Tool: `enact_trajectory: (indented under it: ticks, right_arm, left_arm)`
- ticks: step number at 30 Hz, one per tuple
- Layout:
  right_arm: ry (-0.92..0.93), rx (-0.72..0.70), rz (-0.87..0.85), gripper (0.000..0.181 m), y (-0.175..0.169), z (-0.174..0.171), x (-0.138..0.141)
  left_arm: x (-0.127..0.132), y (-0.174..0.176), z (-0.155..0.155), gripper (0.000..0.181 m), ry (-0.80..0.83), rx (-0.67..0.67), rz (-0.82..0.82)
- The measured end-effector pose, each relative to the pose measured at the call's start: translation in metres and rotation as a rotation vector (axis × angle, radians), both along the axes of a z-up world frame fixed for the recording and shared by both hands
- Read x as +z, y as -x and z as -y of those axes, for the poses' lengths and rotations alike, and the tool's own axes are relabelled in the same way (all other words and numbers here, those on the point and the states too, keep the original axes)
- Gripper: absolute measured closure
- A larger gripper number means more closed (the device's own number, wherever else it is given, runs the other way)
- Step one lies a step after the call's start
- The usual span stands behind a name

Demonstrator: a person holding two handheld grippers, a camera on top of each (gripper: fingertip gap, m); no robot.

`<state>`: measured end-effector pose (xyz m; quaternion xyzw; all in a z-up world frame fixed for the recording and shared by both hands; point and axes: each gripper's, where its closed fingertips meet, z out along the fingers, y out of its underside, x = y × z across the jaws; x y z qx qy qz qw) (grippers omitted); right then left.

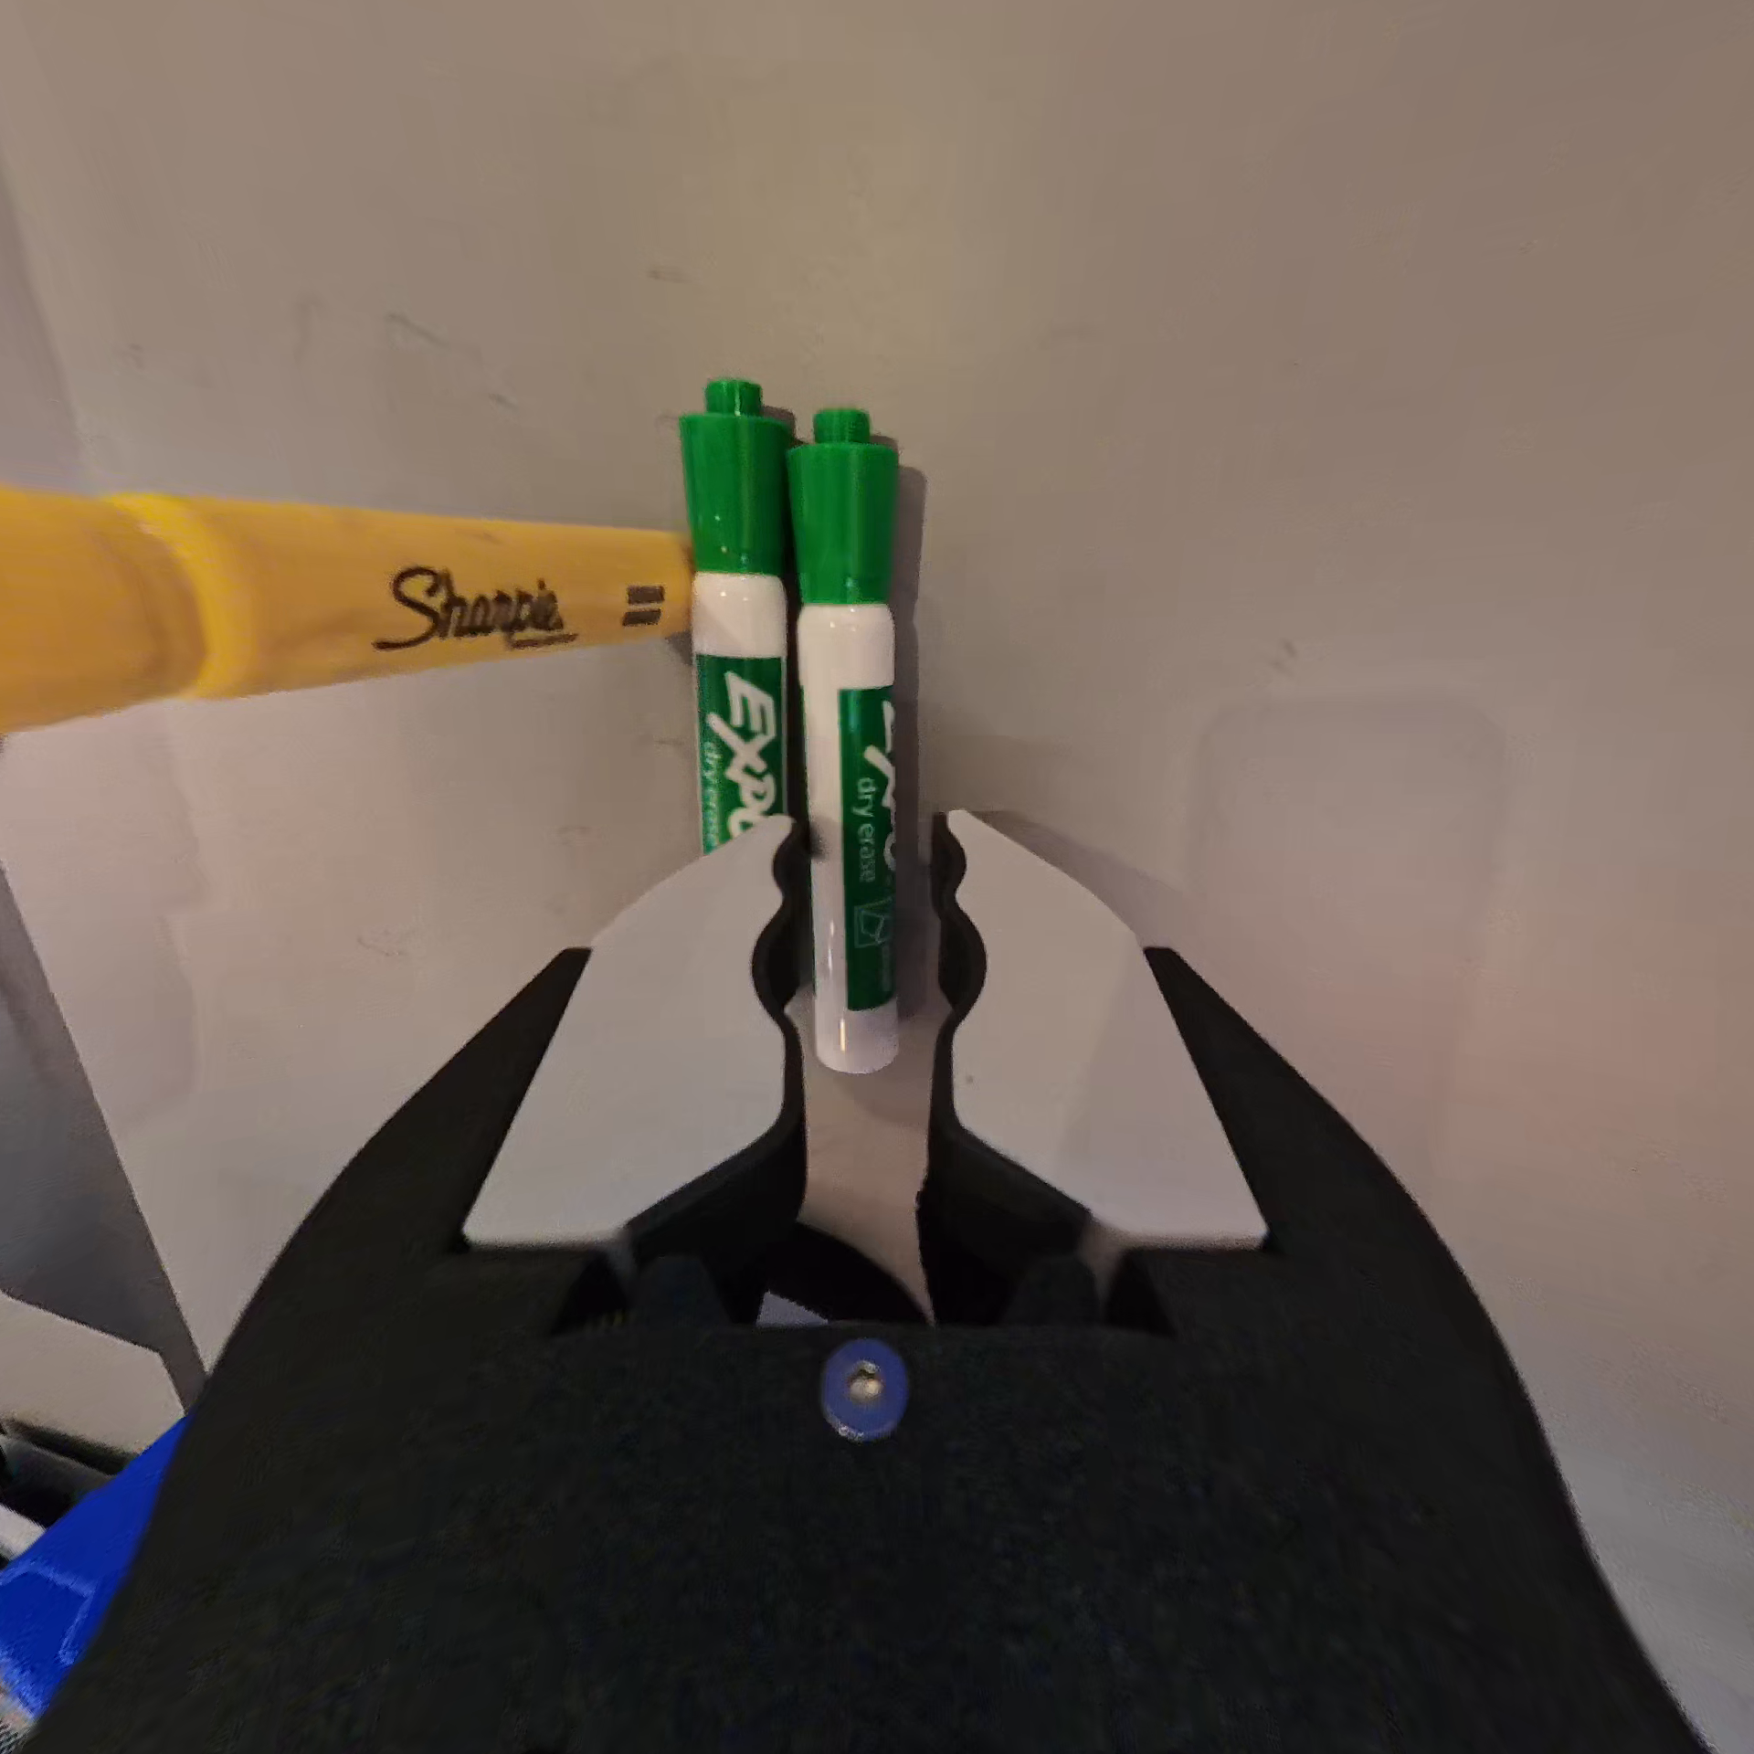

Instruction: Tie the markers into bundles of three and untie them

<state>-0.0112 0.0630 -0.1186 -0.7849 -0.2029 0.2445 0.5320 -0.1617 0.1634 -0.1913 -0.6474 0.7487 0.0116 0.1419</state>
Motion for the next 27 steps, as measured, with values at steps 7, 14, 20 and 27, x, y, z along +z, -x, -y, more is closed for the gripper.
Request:
enact_trajectory:
  ticks: [7, 14, 20, 27]
  right_arm:
    - [0.006, 0.005, 0.000, 0.141, 0.001, 0.000, -0.002]
    - [0.010, 0.007, -0.004, 0.141, 0.002, 0.000, -0.002]
    - [0.015, 0.014, 0.002, 0.141, 0.005, 0.001, -0.004]
    - [0.019, 0.022, 0.011, 0.141, 0.009, 0.002, -0.006]
  left_arm:
    - [-0.004, -0.001, 0.002, 0.163, 0.029, -0.008, -0.013]
    - [-0.003, 0.004, 0.007, 0.164, -0.003, -0.020, -0.012]
    - [0.012, 0.009, 0.018, 0.164, -0.027, -0.031, 0.039]
    - [0.026, 0.017, 0.036, 0.164, -0.042, -0.045, 0.065]
